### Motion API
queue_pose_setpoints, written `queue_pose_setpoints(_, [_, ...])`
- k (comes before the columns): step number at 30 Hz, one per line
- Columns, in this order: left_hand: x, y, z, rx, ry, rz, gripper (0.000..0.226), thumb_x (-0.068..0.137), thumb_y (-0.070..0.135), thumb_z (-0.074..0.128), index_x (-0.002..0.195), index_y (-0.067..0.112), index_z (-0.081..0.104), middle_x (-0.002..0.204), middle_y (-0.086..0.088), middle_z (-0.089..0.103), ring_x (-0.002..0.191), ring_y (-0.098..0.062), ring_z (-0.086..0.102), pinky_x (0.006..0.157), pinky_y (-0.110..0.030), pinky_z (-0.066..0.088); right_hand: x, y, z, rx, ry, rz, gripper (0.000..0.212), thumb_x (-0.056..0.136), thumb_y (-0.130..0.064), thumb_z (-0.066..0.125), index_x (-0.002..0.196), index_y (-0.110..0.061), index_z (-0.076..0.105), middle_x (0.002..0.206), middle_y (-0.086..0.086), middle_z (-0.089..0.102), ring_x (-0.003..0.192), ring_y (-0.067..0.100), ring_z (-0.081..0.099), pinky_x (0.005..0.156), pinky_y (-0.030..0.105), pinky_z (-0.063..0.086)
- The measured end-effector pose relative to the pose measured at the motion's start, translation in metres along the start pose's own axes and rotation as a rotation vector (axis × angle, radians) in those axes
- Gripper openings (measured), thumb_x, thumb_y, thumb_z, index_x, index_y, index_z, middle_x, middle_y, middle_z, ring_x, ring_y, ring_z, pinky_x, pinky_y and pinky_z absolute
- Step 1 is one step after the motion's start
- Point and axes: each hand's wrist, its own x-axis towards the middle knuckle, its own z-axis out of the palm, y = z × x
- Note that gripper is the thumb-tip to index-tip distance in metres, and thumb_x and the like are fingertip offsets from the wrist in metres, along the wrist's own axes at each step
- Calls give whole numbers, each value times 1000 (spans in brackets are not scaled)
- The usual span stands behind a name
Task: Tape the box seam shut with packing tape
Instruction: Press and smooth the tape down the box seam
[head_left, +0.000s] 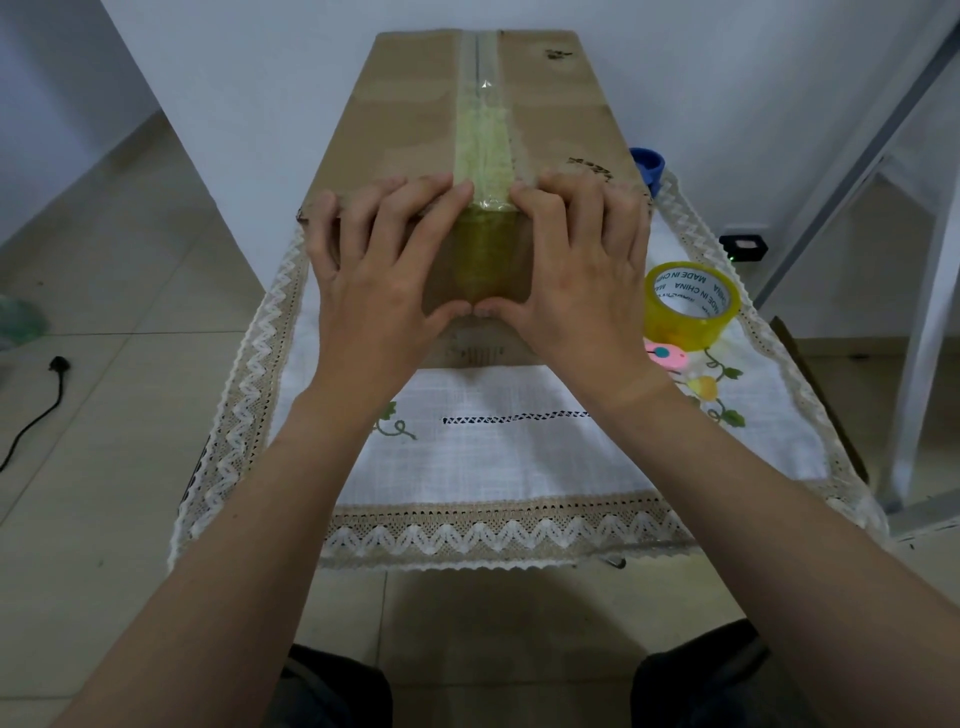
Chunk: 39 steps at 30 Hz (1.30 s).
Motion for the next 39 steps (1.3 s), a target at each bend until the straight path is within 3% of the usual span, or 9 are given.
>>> queue_pose_setpoints(3, [0,0,0,24,-19,9,110,64,59,89,159,28,43,159,2,49,149,-21,30,126,-60,16,1,2,-3,0,-43,-14,100,53,-66,87,135,-19,54,136,11,56,122,29,34,112,51,32])
queue_pose_setpoints(5, [1,1,0,8,0,-4,104,68,63,86,157,28,46,156,3,51,148,-21,33,125,-60,17,3,3,-8,39,-63,-13,92,59,-70,82,132,-20,58,134,9,57,121,32,43,107,47,34])
queue_pose_setpoints(9, [8,14,0,-95,80,-122,67,82,55,78,143,30,61,144,9,61,138,-23,48,124,-59,22,16,6,-17,186,23,63,48,87,-68,63,111,-28,73,111,-1,64,108,27,52,92,37,34])
queue_pose_setpoints(13, [19,27,-2,-175,181,-261,36,92,55,70,121,34,74,128,17,70,126,-22,55,117,-54,30,24,-2,-14,199,82,157,38,90,-64,61,92,-29,75,98,-3,62,101,27,52,84,35,29])
queue_pose_setpoints(20, [23,31,-2,-171,158,-294,39,88,60,70,118,36,75,124,20,70,122,-22,56,114,-47,29,21,0,-9,187,79,151,32,87,-56,69,98,-26,74,104,2,61,103,33,53,87,37,31])
queue_pose_setpoints(24, [17,27,-1,-89,130,-213,51,85,61,72,128,33,71,132,15,68,124,-28,56,115,-48,27,12,7,-8,149,49,61,38,87,-52,72,114,-25,72,114,4,63,107,32,50,91,41,37])
queue_pose_setpoints(27, [10,22,2,-38,118,-146,59,86,60,73,135,29,66,138,8,66,128,-30,54,120,-54,28,6,13,-6,132,40,6,50,83,-50,75,127,-26,67,126,2,63,112,27,42,96,43,40])
queue_pose_setpoints(29, [8,19,4,-11,117,-120,68,82,61,75,139,28,63,141,6,64,131,-29,51,121,-58,29,3,15,-6,105,22,-19,58,82,-49,77,133,-26,63,132,2,61,115,30,46,100,45,42])
queue_pose_setpoints(39, [2,17,9,42,55,-87,106,59,59,91,150,30,46,151,3,54,145,-27,44,126,-63,20,-3,15,-13,-25,-115,-76,102,61,-52,90,149,-26,45,148,8,48,129,30,32,114,48,32])
